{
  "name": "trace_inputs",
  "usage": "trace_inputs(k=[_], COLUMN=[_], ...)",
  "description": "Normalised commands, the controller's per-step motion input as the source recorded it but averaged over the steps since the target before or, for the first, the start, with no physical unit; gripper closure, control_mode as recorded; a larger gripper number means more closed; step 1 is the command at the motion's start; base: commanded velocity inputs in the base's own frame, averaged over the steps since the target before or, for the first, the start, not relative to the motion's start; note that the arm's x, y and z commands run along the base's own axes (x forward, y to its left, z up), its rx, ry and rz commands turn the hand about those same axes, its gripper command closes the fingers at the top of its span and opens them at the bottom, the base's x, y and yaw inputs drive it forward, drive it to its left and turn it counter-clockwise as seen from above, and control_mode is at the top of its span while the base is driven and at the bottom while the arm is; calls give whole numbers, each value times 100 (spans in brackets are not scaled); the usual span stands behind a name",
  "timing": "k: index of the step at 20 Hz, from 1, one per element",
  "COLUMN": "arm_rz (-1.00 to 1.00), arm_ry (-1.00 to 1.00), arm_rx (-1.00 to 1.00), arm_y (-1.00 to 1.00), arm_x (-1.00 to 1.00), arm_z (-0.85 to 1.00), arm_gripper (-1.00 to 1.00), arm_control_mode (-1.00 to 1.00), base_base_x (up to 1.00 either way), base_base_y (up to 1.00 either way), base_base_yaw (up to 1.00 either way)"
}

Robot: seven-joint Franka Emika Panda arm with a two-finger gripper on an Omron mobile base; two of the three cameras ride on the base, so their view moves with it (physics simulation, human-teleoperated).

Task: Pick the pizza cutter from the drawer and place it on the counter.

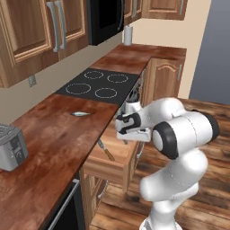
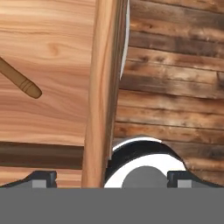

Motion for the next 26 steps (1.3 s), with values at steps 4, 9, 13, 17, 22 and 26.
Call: trace_inputs(k=[4,9,13,17,22,26], arm_rz=[0,0,0,-2,-4,-2], arm_ry=[-8,-9,-9,-5,-6,-9], arm_rx=[0,0,0,3,11,9], arm_y=[0,8,-15,-100,-100,-100], arm_x=[38,31,4,-34,-59,-58], arm_z=[-47,-54,-57,-58,-59,-37], arm_gripper=[-100,-100,-100,-100,-100,-100], arm_control_mode=[-100,-100,-100,-100,-100,-100], base_base_x=[0,0,0,0,0,0], base_base_y=[0,0,0,0,0,0], base_base_yaw=[0,0,0,0,0,0])
